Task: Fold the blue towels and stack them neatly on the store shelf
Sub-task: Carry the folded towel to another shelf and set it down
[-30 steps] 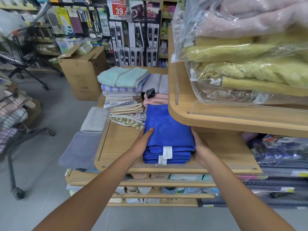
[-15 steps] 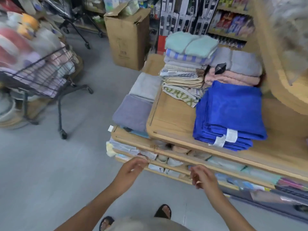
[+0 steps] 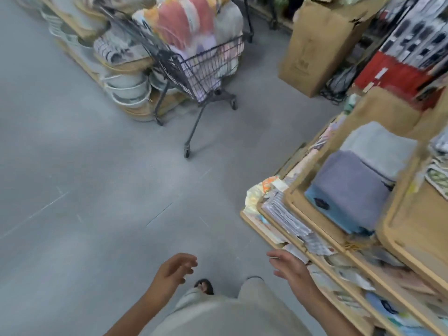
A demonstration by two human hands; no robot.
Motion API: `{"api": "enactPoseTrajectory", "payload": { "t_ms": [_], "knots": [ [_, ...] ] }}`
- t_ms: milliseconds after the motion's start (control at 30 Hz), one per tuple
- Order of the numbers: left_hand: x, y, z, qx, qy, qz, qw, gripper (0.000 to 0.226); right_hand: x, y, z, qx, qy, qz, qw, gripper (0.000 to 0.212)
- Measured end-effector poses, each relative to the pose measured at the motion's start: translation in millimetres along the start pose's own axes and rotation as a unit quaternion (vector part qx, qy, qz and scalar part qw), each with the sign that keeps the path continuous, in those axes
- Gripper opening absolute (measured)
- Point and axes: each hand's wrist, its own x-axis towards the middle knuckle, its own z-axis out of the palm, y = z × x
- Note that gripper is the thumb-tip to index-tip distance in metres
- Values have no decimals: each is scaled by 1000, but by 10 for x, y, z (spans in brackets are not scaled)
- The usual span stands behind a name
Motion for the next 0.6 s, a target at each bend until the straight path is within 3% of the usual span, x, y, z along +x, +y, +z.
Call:
{"api": "enactPoseTrajectory", "payload": {
  "t_ms": [300, 600],
  "knots": [
    [1068, 973, -513, -23, -24, 37, 999, 15, 1157, -704, 562, 2, -41, 12, 999, 16],
    [2176, 1696, -1296, -52, 55, -33, 997, 18, 2846, -2387, 935, 2, -97, -22, 995, 18]
  ]
}}
